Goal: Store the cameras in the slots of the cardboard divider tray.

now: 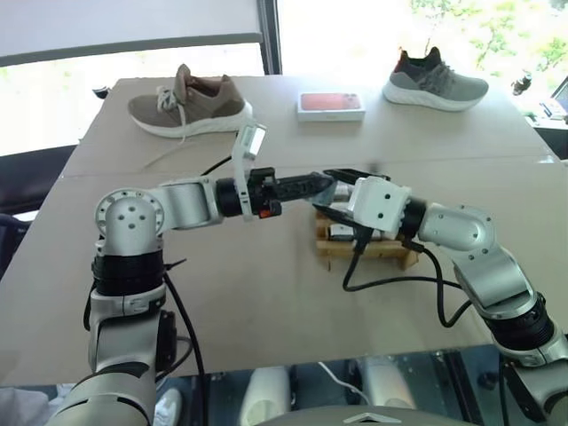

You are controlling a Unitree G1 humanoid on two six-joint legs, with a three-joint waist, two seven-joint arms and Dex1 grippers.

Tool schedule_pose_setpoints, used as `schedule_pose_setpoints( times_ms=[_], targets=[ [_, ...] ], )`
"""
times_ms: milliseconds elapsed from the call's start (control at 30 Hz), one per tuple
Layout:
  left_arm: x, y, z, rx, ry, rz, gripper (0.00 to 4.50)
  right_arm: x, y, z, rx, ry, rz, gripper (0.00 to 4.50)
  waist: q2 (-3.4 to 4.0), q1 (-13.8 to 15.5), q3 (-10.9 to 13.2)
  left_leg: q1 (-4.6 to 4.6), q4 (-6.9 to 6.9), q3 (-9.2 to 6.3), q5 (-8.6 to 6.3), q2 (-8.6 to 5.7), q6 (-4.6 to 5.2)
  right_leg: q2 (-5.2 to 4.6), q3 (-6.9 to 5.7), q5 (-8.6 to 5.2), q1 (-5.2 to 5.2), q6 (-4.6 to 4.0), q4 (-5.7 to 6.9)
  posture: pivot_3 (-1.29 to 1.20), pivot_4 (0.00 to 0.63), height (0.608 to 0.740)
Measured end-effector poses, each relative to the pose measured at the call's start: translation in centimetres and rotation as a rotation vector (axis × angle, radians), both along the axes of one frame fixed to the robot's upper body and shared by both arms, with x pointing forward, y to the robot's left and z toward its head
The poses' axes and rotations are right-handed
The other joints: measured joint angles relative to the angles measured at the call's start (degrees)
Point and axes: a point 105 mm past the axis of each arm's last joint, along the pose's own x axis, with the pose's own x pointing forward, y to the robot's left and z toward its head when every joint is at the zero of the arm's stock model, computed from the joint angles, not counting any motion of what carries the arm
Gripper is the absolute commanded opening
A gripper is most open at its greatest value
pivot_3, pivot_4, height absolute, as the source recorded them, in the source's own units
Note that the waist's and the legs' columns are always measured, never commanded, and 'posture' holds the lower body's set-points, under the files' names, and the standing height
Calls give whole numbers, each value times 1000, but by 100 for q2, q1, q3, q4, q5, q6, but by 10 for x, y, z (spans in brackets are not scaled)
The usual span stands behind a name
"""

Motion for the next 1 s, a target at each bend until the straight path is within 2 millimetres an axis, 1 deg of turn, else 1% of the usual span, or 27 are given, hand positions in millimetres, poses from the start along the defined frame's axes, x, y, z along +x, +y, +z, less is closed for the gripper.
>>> schedule_pose_setpoints(
  times_ms=[33,100,167,200,233,267,300,333,367,400,433,467,500,533,567,600,633,667,733,767,867,933,1000],
  targets=[
    [1,0,-1,-1,6,4,874,0,0,0,4,13,2,3223,0,2,0,0,0,0,0,0,0,0,0,0,1,0,0,0,150,740],
    [2,-1,-1,0,7,6,874,0,-1,2,36,35,6,4217,-1,5,1,-2,0,-2,0,-1,0,-1,-2,0,1,0,-2,0,150,740],
    [3,-3,3,-1,-8,-2,874,3,-6,7,65,43,-13,4454,-1,18,1,-3,0,-5,0,-4,0,-2,-6,0,2,0,-3,0,150,740],
    [4,-7,5,1,-22,-13,874,4,-15,8,96,64,-43,4454,-3,45,0,-6,0,-5,0,-6,0,-4,-10,0,5,0,-6,0,150,740],
    [4,-13,9,3,-46,-32,874,6,-30,5,137,115,-91,4454,-5,103,-1,-8,1,-4,0,-12,0,-10,-33,0,15,0,-13,0,150,740],
    [6,-19,14,6,-76,-51,874,10,-54,-3,191,213,-162,4454,-9,166,-3,-10,2,-5,0,-14,0,-14,-40,0,20,0,-16,0,150,740],
    [7,-21,17,4,-95,-55,874,12,-69,-8,234,272,-203,4454,-9,184,-3,-13,3,-3,-1,-17,1,-17,-40,0,21,0,-19,0,150,740],
    [11,-28,20,5,-116,-71,874,11,-90,-15,284,332,-238,4454,-8,211,-3,-15,3,-6,-1,-25,2,-19,-41,-1,24,0,-22,0,150,740],
    [14,-41,20,27,-153,-102,874,6,-117,-23,270,369,-278,4454,-6,235,-1,-14,4,-8,-2,-27,3,-20,-42,-1,27,1,-28,0,150,740],
    [17,-50,18,42,-176,-122,874,2,-134,-25,248,377,-294,4454,-1,256,2,-12,4,-4,-4,-31,8,-21,-35,-1,28,1,-30,0,150,740],
    [18,-57,16,55,-196,-134,874,-2,-145,-25,226,385,-301,4454,1,260,3,-8,3,-5,-5,-38,11,-21,-32,-2,31,3,-33,0,150,740],
    [21,-70,13,85,-226,-155,874,-7,-163,-25,194,402,-315,4454,3,274,4,-6,3,-6,-6,-38,14,-21,-31,-2,36,3,-34,0,150,740],
    [23,-85,6,126,-253,-191,874,-14,-183,-18,165,410,-331,4454,2,270,5,-2,3,-7,-7,-38,16,-21,-31,-2,42,3,-38,0,150,740],
    [23,-94,1,150,-270,-220,874,-18,-192,-14,152,409,-330,4454,2,250,5,3,3,-5,-9,-37,18,-18,-28,-2,43,3,-37,0,150,740],
    [24,-107,-8,205,-305,-266,874,-23,-201,-8,124,412,-318,4454,3,229,5,5,1,-6,-9,-37,19,-16,-26,-2,43,3,-36,0,150,740],
    [23,-117,-17,251,-348,-320,874,-28,-206,0,104,403,-288,4454,1,177,5,7,-3,-8,-9,-33,20,-13,-25,-3,43,3,-35,0,150,740],
    [23,-118,-18,255,-353,-328,874,-28,-206,2,101,400,-283,4454,1,127,6,9,-7,-12,-10,-30,21,-9,-22,-3,43,2,-32,0,150,740],
    [23,-124,-24,272,-373,-361,874,-32,-207,4,95,406,-255,4454,1,100,7,10,-8,-29,-20,-28,37,5,-9,-4,42,2,-28,0,150,740],
    [25,-129,-28,297,-396,-385,874,-35,-207,4,85,425,-230,4454,1,89,10,10,-8,-45,-22,-32,42,13,-2,-4,42,1,-27,0,150,740],
    [28,-135,-33,331,-427,-401,874,-38,-208,6,76,435,-211,4454,2,94,10,13,-6,-57,-23,-35,44,15,-3,-4,42,1,-26,0,150,740],
    [28,-152,-49,406,-492,-474,874,-42,-207,8,69,443,-182,4454,0,135,11,8,4,-94,-26,-43,48,11,-2,-3,42,2,-26,0,150,740],
    [27,-156,-61,450,-517,-528,874,-44,-207,7,72,453,-176,4454,0,139,11,5,5,-94,-30,-48,56,5,0,-4,41,3,-29,0,150,740],
    [29,-154,-75,508,-529,-564,874,-46,-206,6,75,455,-171,4454,-1,135,11,1,8,-92,-36,-50,66,3,2,-3,40,4,-36,0,150,740]
  ],
)
